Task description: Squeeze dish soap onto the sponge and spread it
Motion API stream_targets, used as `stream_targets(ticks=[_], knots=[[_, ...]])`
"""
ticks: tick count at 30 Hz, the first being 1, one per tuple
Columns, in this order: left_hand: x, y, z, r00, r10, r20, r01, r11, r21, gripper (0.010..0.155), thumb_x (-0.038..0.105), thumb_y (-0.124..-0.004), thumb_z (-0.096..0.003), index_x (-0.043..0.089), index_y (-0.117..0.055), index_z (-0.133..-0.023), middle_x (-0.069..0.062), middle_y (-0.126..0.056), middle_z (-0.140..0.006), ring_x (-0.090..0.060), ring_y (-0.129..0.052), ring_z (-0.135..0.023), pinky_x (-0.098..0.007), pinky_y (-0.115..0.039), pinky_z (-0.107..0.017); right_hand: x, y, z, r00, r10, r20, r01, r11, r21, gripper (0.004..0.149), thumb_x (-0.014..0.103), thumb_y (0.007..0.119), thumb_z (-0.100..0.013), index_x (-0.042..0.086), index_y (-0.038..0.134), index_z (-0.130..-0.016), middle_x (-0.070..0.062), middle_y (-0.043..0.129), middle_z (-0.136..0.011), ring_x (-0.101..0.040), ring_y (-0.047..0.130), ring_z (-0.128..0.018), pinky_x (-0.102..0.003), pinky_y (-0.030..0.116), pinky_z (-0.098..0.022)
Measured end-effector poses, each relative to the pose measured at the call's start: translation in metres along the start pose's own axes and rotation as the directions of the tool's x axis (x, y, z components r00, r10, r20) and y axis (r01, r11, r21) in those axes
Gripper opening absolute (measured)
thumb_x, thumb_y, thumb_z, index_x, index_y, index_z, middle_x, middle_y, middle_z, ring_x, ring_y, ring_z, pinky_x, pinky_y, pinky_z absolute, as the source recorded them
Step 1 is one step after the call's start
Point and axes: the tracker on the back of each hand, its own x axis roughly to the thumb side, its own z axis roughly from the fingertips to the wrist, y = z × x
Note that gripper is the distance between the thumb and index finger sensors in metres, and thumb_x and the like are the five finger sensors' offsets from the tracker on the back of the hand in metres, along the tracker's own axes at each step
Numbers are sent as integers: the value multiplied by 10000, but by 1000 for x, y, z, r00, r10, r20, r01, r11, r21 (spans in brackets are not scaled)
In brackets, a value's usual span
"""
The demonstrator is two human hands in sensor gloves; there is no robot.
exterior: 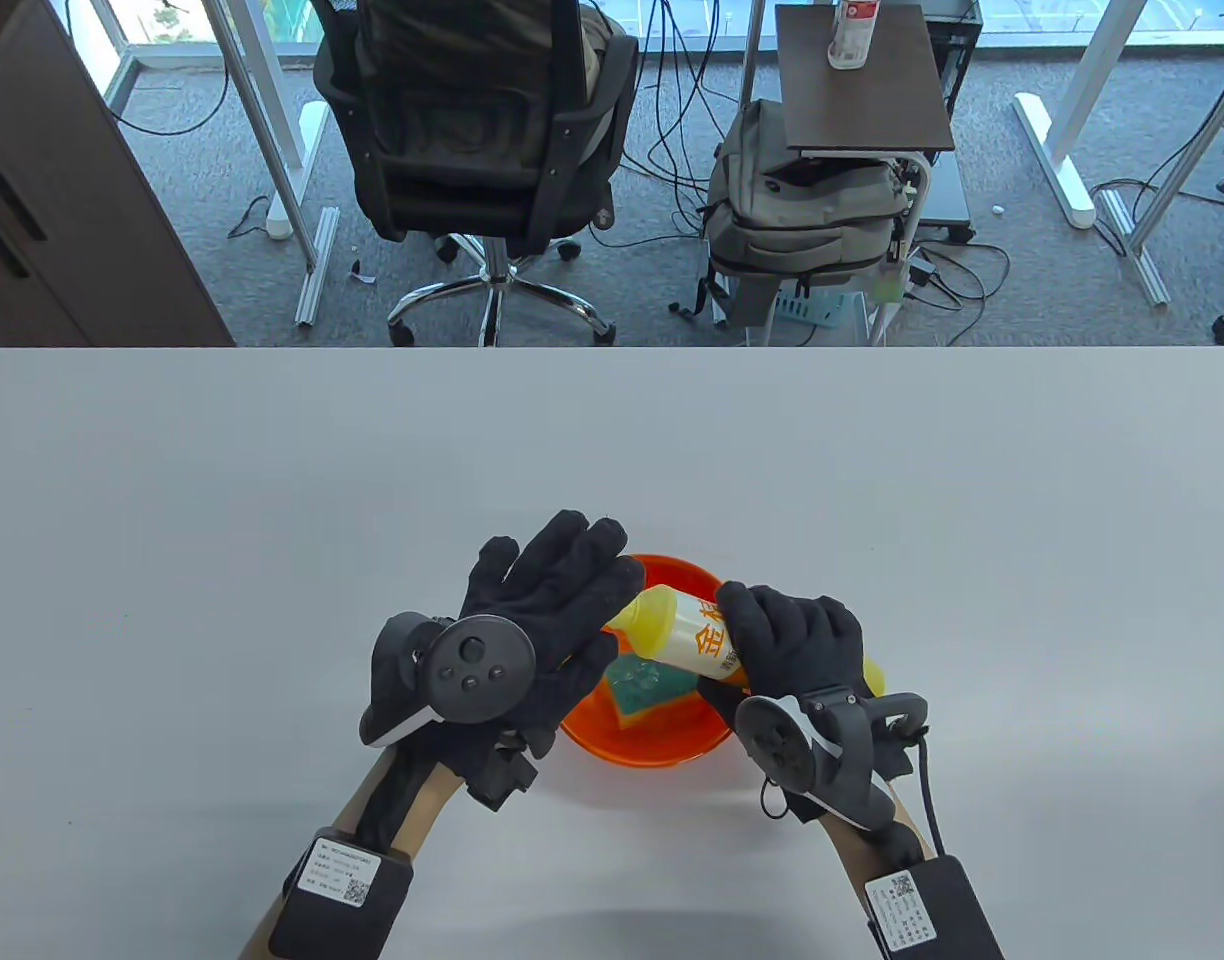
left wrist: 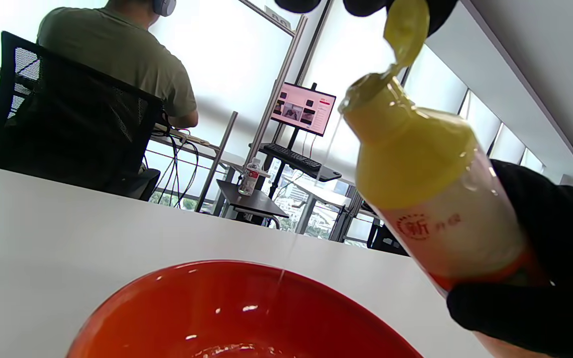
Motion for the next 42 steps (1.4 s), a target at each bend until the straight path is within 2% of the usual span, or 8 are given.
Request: stream_targets(ticks=[8, 23, 25, 26, 27, 31, 37, 42], knots=[[-8, -4, 1, 999, 11, -35, -11, 1000, -25, 616, 569, -607, -441, 496, -592, -1053, 274, -411, -1217, -122, -436, -1228, -656, -368, -862, -5, -2, -1, 994, -95, -55, 95, 995, 6, 844, 637, 898, -245, 387, 576, -984, 84, 783, -939, -196, 922, -800, -509, 709, -724], [-25, -22, 4, 979, 193, -62, -200, 969, -146, 701, 450, -634, -462, 451, -271, -1062, 192, -242, -1223, -167, -384, -1222, -660, -397, -849, 1, -7, 1, 934, -339, -114, 345, 937, 45, 822, 590, 948, -240, 378, 643, -974, 52, 826, -914, -241, 937, -767, -528, 720, -699], [-27, -25, 4, 983, 170, -66, -179, 971, -159, 690, 440, -643, -460, 438, -314, -1067, 189, -265, -1224, -174, -379, -1221, -663, -394, -846, 2, -9, 2, 928, -355, -109, 362, 931, 43, 822, 589, 945, -241, 385, 637, -975, 55, 823, -917, -236, 937, -770, -526, 723, -698], [-23, -30, 4, 986, 160, -39, -165, 966, -201, 642, 413, -691, -457, 411, -503, -1071, 187, -259, -1224, -212, -333, -1221, -694, -347, -832, 5, -12, 1, 917, -386, -98, 391, 920, 40, 823, 600, 941, -246, 398, 631, -980, 61, 820, -923, -229, 937, -776, -519, 728, -698], [-16, -37, 6, 997, 79, -17, -80, 957, -279, 665, 433, -646, -472, 413, -371, -1077, 193, -184, -1215, -188, -299, -1221, -675, -342, -842, 11, -16, 0, 899, -427, -100, 432, 901, 36, 822, 581, 953, -245, 384, 641, -979, 43, 823, -922, -251, 932, -774, -533, 718, -696], [6, -47, 7, 992, -124, 19, 125, 968, -217, 686, 435, -639, -455, 334, -388, -1086, 99, -264, -1228, -220, -412, -1210, -671, -432, -830, 24, -30, 2, 904, -424, -52, 423, 906, -28, 832, 592, 952, -243, 358, 649, -982, 30, 832, -911, -255, 941, -757, -530, 726, -684], [-6, -60, 5, 998, -35, -43, 21, 958, -287, 665, 438, -641, -457, 350, -473, -1095, 81, -337, -1229, -243, -429, -1199, -672, -442, -820, 9, -32, 8, 898, -431, -83, 431, 902, -17, 840, 599, 946, -247, 338, 644, -987, 23, 834, -911, -256, 946, -754, -532, 726, -682], [-18, -63, 8, 983, -172, -70, 143, 943, -301, 676, 510, -652, -449, 345, -518, -1091, 65, -399, -1226, -246, -456, -1194, -669, -454, -815, -17, -28, 3, 859, -472, -198, 474, 880, -37, 842, 605, 939, -252, 338, 634, -990, 29, 828, -922, -255, 942, -772, -529, 724, -682]])
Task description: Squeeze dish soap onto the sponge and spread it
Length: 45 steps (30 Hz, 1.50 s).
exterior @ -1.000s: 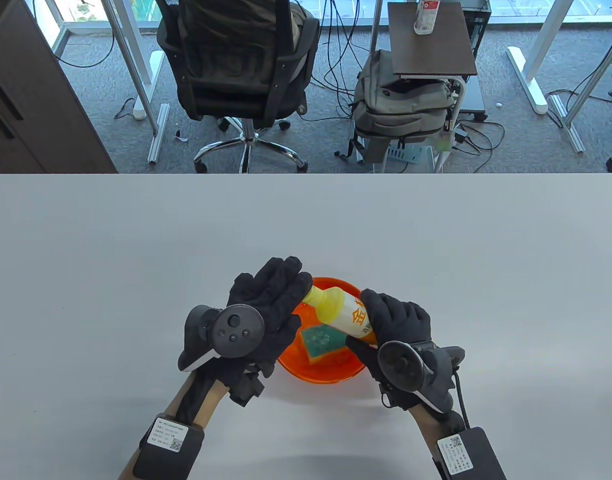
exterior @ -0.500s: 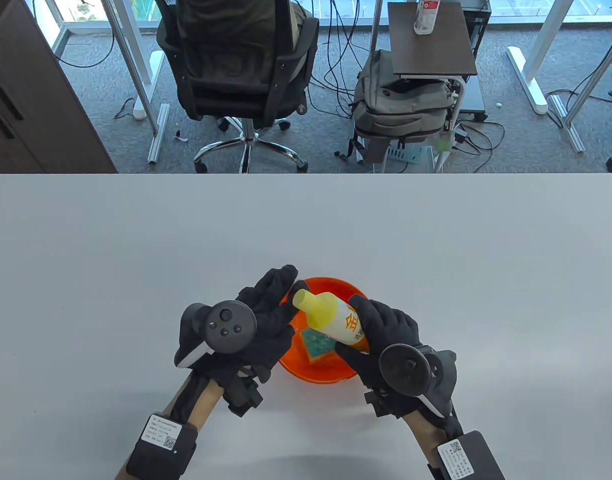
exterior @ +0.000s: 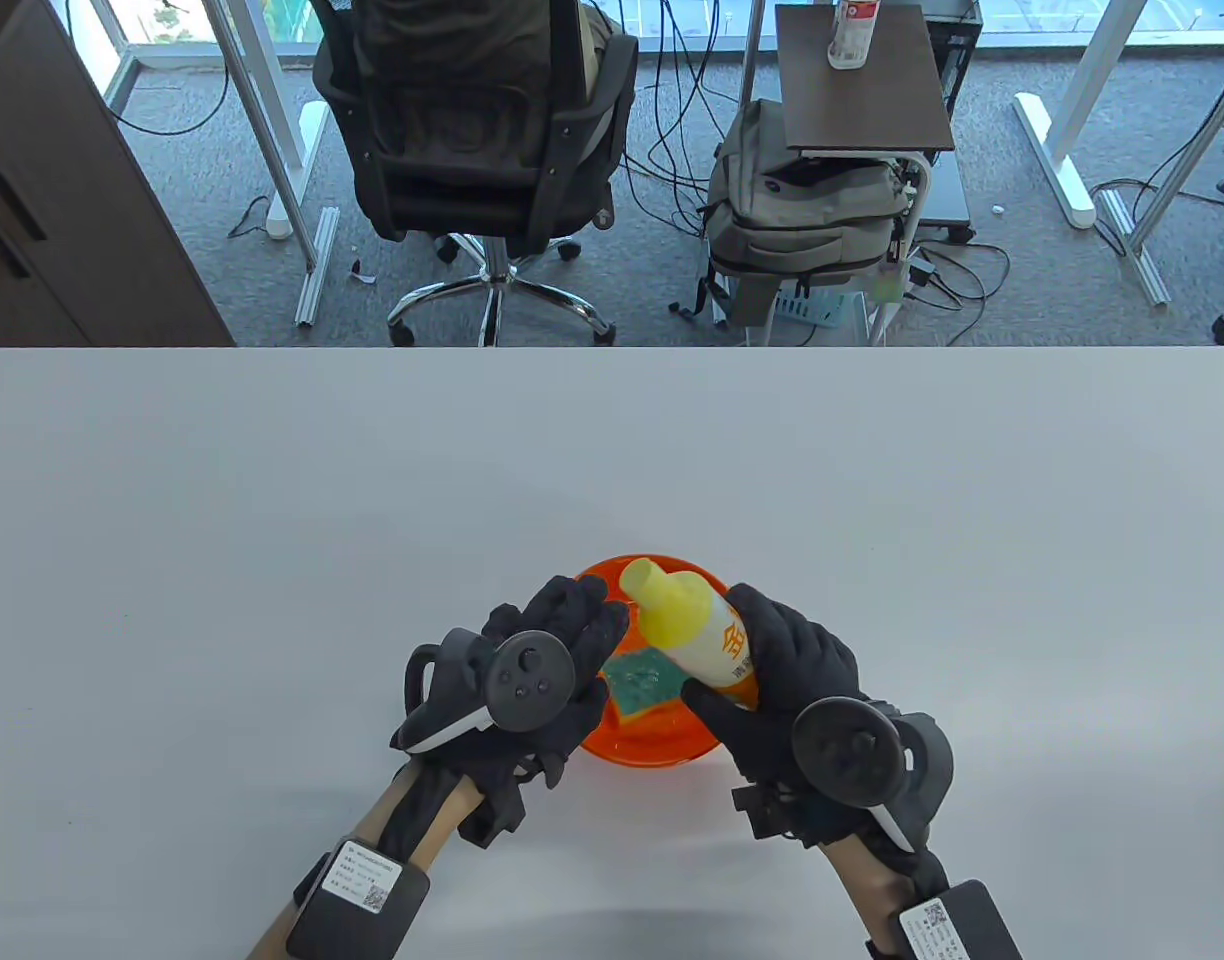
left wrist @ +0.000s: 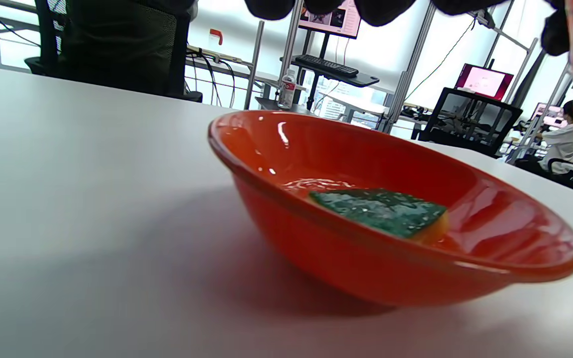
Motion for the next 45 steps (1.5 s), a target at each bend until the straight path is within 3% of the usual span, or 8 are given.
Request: stream_targets(ticks=[7, 12, 17, 22, 33, 39, 45], knots=[[-31, -5, 15, 991, -101, -88, 100, 995, -13, 700, 553, -656, -440, 350, -507, -1093, 69, -386, -1228, -242, -438, -1197, -668, -446, -820, -45, -2, -20, 956, -146, -255, 140, 989, -42, 842, 589, 951, -256, 359, 608, -990, 67, 789, -966, -256, 854, -859, -501, 713, -687], [-60, -12, 28, 978, -138, -155, 136, 990, -26, 709, 560, -656, -436, 353, -492, -1094, 71, -373, -1228, -242, -426, -1198, -666, -444, -822, -68, 4, -40, 889, -225, -398, 214, 974, -72, 837, 557, 979, -249, 422, 596, -981, 120, 746, -1010, -269, 795, -910, -498, 713, -687], [-86, -20, 36, 969, -112, -220, 107, 994, -36, 714, 563, -652, -436, 355, -473, -1094, 72, -355, -1226, -237, -414, -1198, -659, -434, -827, -85, 22, -64, 793, -349, -499, 350, 932, -96, 843, 503, 982, -270, 443, 534, -981, 122, 667, -1054, -256, 775, -969, -523, 683, -733], [-102, -25, 39, 958, -92, -270, 83, 996, -44, 715, 564, -653, -433, 357, -472, -1093, 71, -361, -1225, -238, -416, -1197, -657, -435, -828, -95, 40, -86, 747, -378, -547, 381, 918, -114, 850, 460, 970, -292, 441, 478, -984, 108, 603, -1081, -260, 738, -1010, -501, 672, -747], [-112, -25, 39, 950, -78, -303, 66, 996, -52, 720, 565, -653, -432, 360, -456, -1093, 72, -353, -1223, -234, -412, -1196, -652, -435, -830, -107, 74, -110, 775, -266, -573, 313, 950, -17, 874, 423, 896, -343, 392, 329, -1007, 48, 449, -1125, -251, 588, -1062, -446, 610, -767], [-111, -22, 41, 956, -23, -292, 16, 1000, -23, 722, 566, -653, -432, 360, -452, -1094, 66, -358, -1223, -236, -416, -1195, -650, -437, -829, -103, 72, -112, 814, -161, -558, 232, 971, 60, 895, 431, 861, -370, 324, 263, -1027, 6, 385, -1137, -271, 527, -1072, -441, 528, -788], [-110, -17, 43, 951, -54, -304, 64, 998, 21, 744, 584, -650, -425, 376, -406, -1096, 77, -341, -1224, -221, -399, -1201, -641, -421, -840, -96, 59, -96, 900, 24, -436, 56, 984, 169, 974, 537, 845, -355, 281, 207, -1044, -45, 291, -1149, -327, 426, -1081, -481, 442, -791]])
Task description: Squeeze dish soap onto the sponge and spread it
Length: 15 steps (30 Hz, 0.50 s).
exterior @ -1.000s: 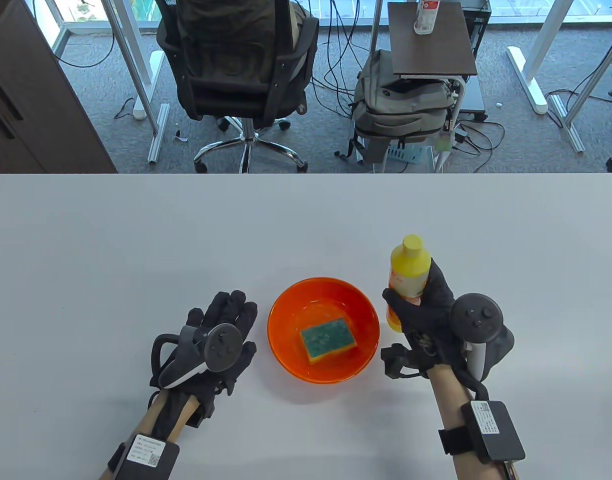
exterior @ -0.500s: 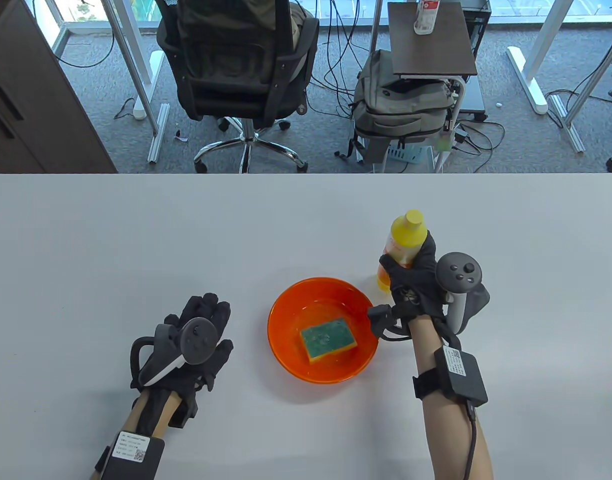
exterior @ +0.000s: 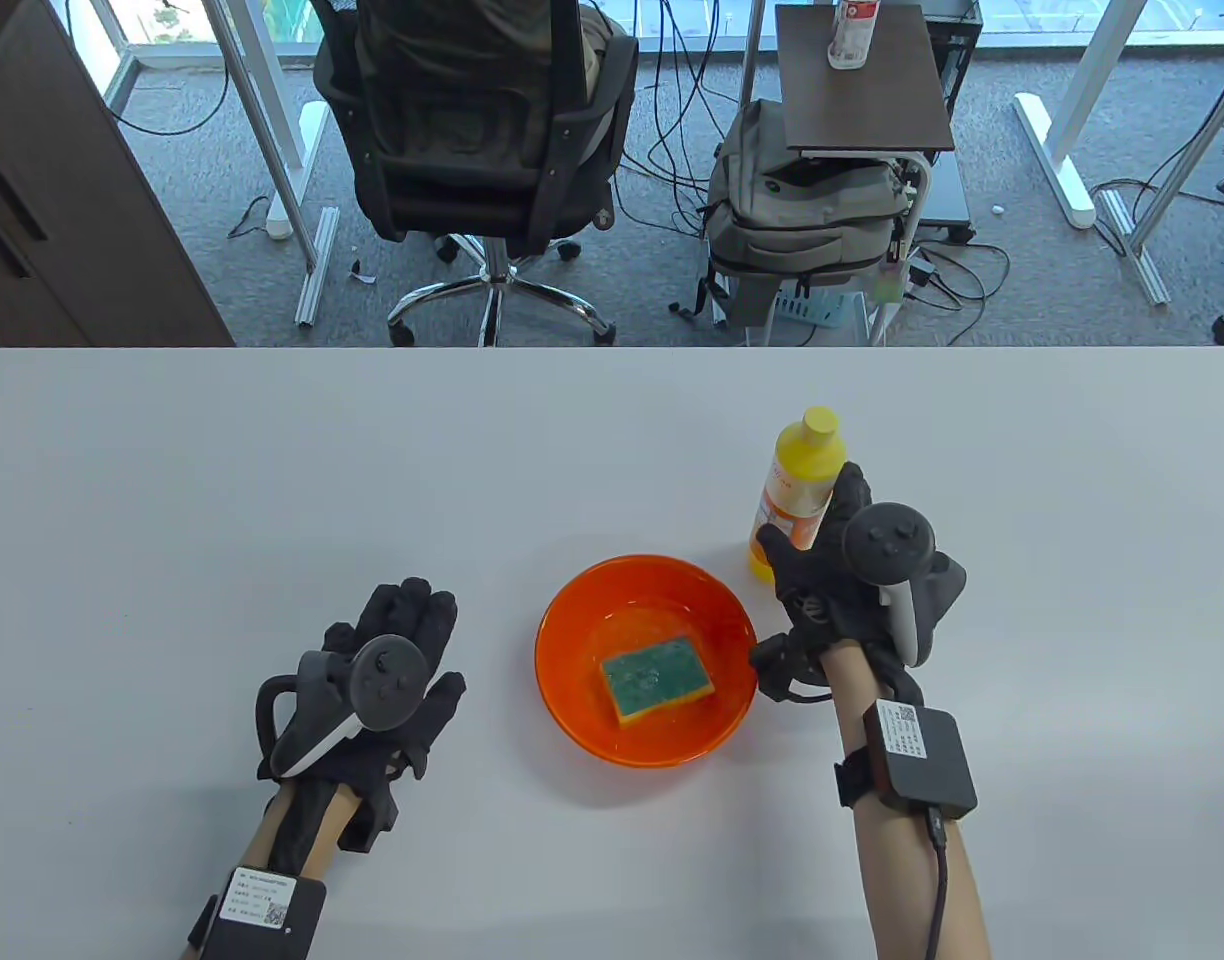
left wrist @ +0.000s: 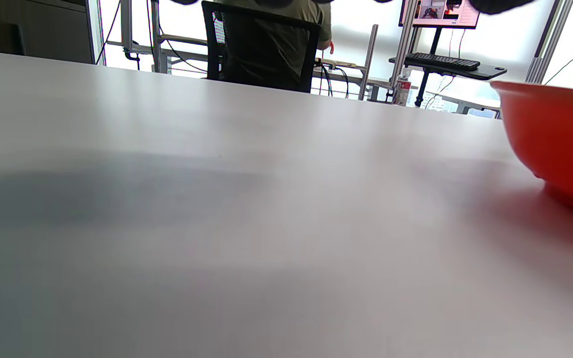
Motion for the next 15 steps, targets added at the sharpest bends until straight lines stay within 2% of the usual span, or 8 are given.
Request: stream_targets(ticks=[4, 6, 15], knots=[[-1, 4, 2, 1000, -4, -5, 4, 1000, 30, 764, 607, -644, -416, 383, -377, -1096, 87, -321, -1225, -212, -378, -1205, -638, -394, -845, -3, -11, 25, 967, 230, 108, -225, 973, -56, 982, 599, 807, -347, 269, 210, -1052, -64, 281, -1151, -344, 411, -1078, -490, 436, -785], [-1, 6, 3, 1000, -14, -4, 14, 999, 44, 769, 616, -640, -415, 388, -368, -1096, 93, -313, -1226, -206, -368, -1207, -633, -383, -849, -5, -17, 41, 926, 336, 170, -328, 942, -75, 978, 627, 779, -346, 268, 210, -1056, -66, 271, -1154, -348, 402, -1079, -495, 429, -786], [2, 10, 6, 999, -39, 5, 38, 995, 95, 806, 657, -626, -395, 398, -324, -1096, 109, -262, -1227, -184, -302, -1213, -603, -306, -862, -18, -27, 90, 810, 498, 309, -493, 864, -101, 933, 675, 688, -349, 288, 237, -1068, -50, 270, -1167, -343, 384, -1088, -501, 410, -789]])
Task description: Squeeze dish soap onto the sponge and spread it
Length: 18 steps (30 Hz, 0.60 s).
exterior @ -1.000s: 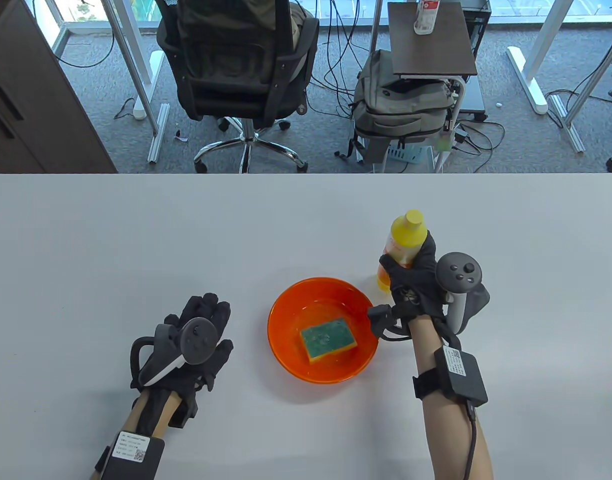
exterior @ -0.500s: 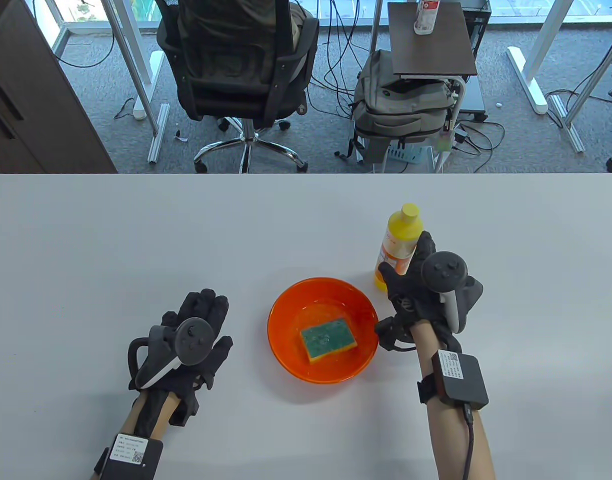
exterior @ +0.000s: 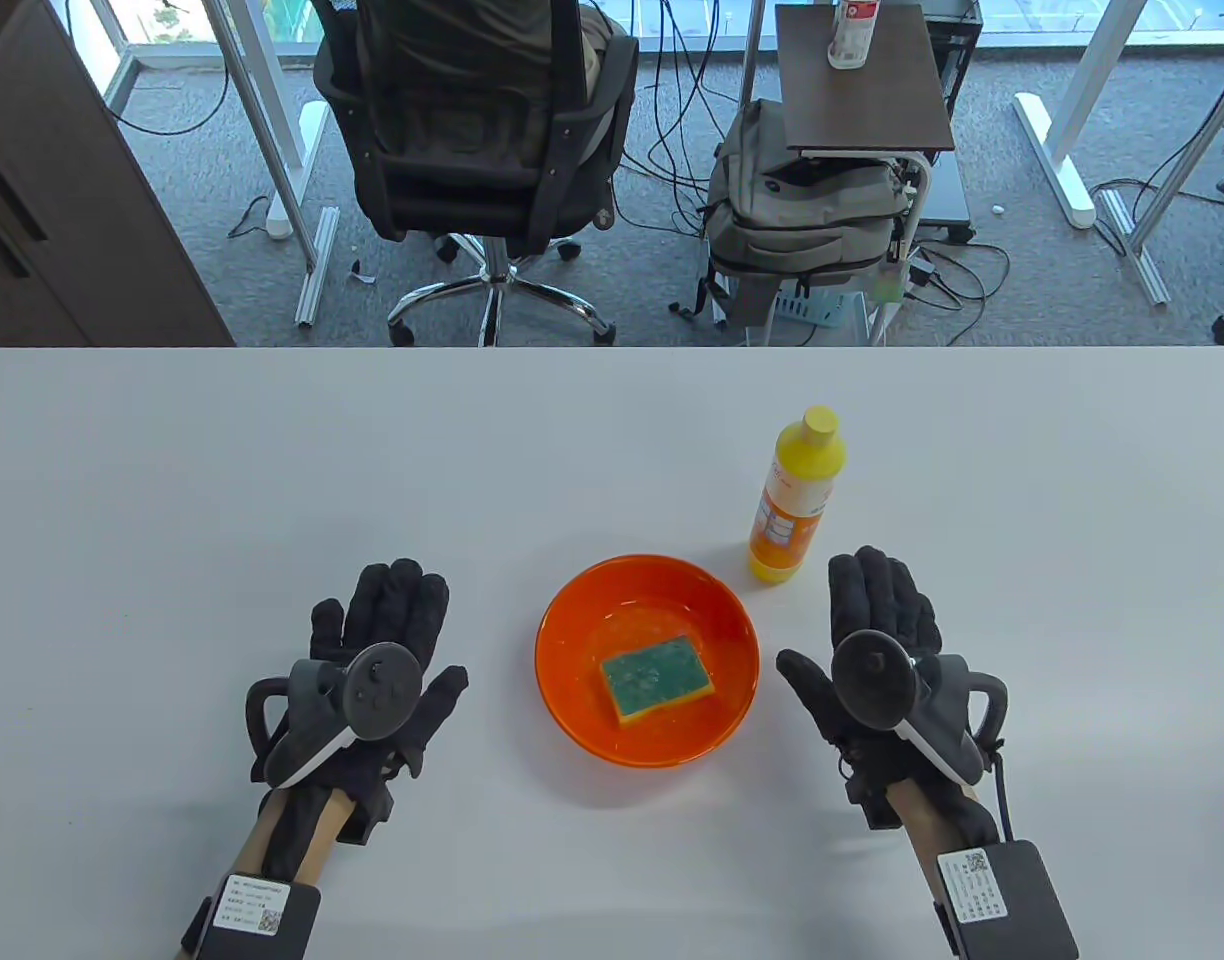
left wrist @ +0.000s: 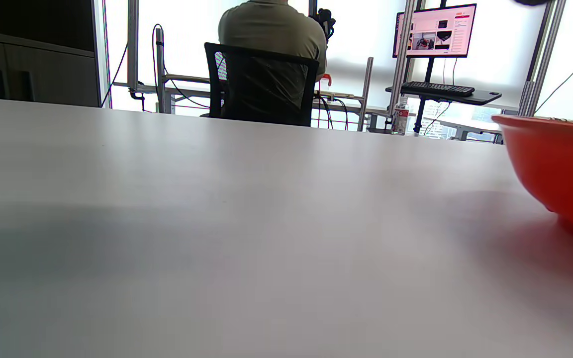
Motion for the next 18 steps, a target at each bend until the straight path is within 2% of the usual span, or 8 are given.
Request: stream_targets(ticks=[5, 18], knots=[[-1, 1, 1, 1000, -7, -5, 7, 1000, 17, 820, 665, -623, -390, 395, -305, -1096, 109, -243, -1226, -178, -283, -1214, -592, -286, -863, 0, 9, 13, 999, 42, 34, -43, 998, 37, 936, 680, 670, -349, 280, 225, -1068, -60, 254, -1167, -358, 368, -1087, -517, 396, -786], [-6, 6, 6, 1000, 16, -12, -15, 999, 46, 831, 670, -623, -387, 393, -285, -1094, 107, -228, -1225, -185, -271, -1213, -580, -276, -867, -4, 13, 10, 991, 121, 54, -123, 992, 35, 942, 689, 666, -341, 282, 224, -1067, -65, 243, -1167, -365, 356, -1088, -528, 387, -786]])
